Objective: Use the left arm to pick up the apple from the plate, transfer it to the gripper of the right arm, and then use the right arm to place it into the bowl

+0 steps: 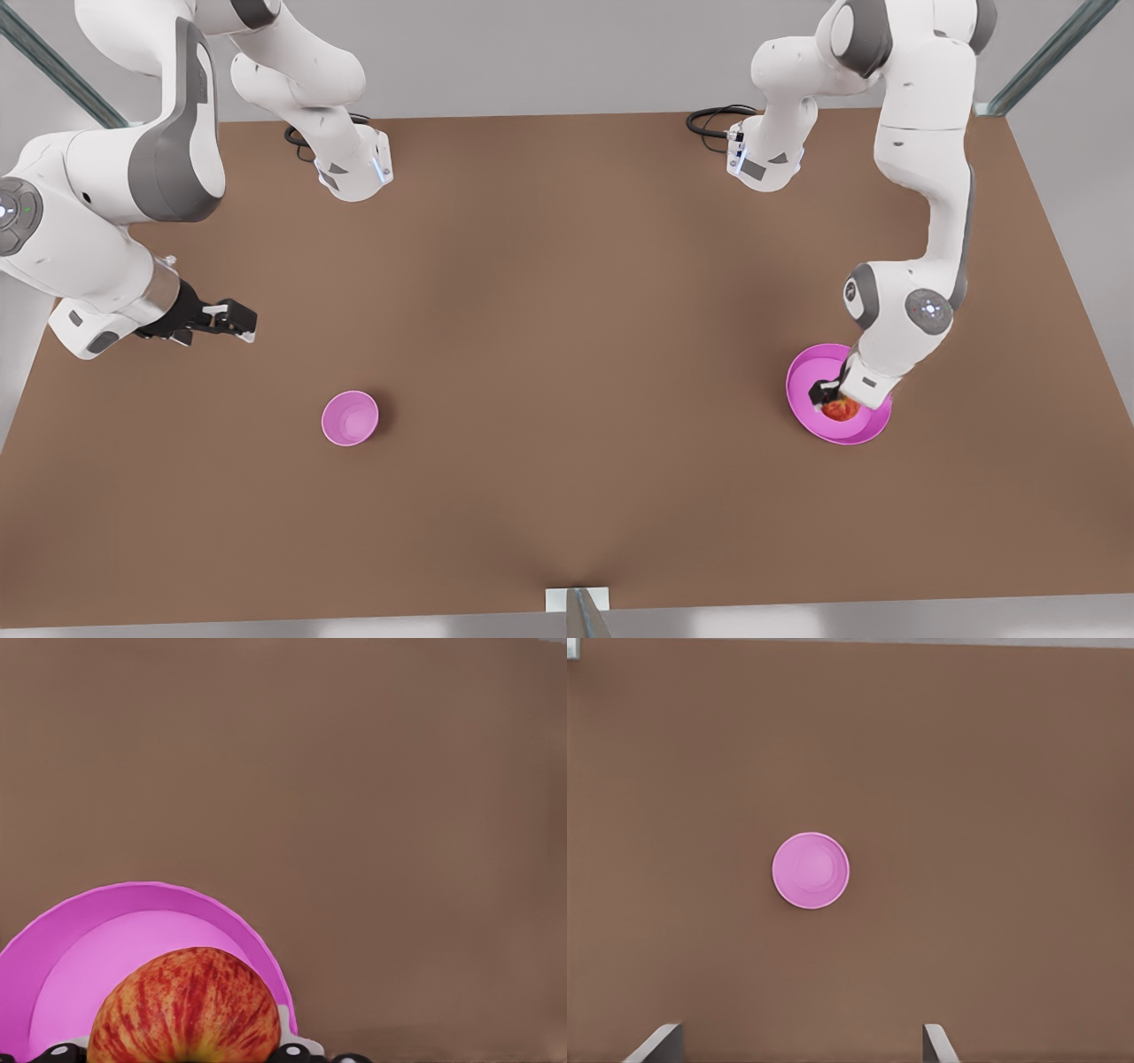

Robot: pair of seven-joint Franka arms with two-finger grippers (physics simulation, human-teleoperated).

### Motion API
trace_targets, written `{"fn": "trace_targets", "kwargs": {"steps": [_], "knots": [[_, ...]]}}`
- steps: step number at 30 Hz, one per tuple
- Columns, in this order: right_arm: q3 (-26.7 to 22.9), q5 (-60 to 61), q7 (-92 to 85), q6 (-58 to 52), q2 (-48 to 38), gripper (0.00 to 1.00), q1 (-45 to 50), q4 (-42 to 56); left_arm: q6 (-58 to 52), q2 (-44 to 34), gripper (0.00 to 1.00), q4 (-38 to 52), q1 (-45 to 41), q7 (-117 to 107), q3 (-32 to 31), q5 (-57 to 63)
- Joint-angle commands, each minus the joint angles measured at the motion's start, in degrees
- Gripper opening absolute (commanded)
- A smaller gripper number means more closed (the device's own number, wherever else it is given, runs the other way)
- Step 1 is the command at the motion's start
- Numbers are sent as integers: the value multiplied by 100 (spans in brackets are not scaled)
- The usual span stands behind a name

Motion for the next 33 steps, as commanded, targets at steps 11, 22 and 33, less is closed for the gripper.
{"fn": "trace_targets", "kwargs": {"steps": [11, 22, 33], "knots": [[98, 5973, -880, 1508, 1698, 100, 303, 28, -2236, 966, 70, 1422, -460, 9986, -1597, -6969], [353, 8145, -4045, 2211, 2709, 100, 522, -438, -2218, 2979, 70, 3840, -1488, 15207, -2150, -8472], [1109, 10324, -7948, 2537, 2437, 100, 268, -2046, -2236, 3260, 71, 4033, -1383, 15858, -2229, -9272]]}}
